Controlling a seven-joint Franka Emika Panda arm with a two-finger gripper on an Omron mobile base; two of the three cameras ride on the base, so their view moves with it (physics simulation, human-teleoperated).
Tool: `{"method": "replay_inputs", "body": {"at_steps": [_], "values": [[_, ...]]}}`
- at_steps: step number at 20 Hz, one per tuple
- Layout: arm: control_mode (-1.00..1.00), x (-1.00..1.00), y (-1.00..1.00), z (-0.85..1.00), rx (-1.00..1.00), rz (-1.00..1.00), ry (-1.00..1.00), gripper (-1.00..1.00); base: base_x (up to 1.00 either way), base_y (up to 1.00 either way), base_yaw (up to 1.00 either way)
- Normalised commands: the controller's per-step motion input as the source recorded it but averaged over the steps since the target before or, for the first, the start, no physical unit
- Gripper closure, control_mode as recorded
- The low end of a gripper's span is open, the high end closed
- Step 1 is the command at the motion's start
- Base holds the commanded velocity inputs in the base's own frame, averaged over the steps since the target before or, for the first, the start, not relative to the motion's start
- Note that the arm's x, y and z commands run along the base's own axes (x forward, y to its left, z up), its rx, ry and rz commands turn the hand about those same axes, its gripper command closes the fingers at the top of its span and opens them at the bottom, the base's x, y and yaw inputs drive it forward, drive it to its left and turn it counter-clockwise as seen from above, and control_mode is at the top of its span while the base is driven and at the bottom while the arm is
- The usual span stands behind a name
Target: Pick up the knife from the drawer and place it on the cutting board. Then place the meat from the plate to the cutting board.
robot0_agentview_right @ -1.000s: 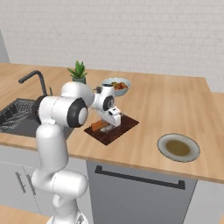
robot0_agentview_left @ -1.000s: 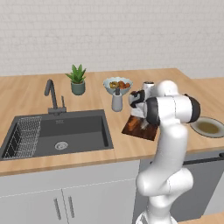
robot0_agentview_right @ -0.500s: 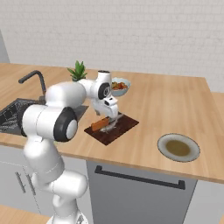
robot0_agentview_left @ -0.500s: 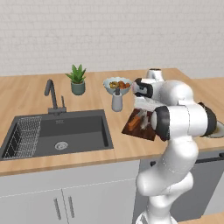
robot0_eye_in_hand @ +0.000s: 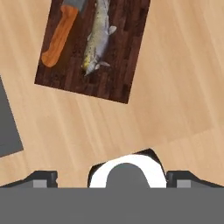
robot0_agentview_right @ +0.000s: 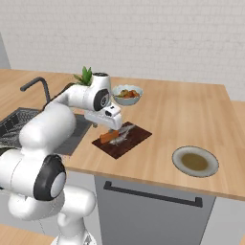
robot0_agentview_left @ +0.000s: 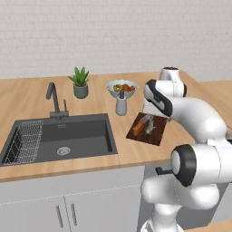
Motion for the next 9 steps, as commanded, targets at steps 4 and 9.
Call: {"method": "replay_inputs", "body": {"at_steps": [4,9], "values": [[-1.00,-0.94,0.02,0.07,0.00,0.21,-0.20,-1.00,0.00,0.00,0.00],[-1.00,-0.71,0.00,0.01,0.00,0.13,-0.20,-1.00,0.00,0.00,0.00]]}}
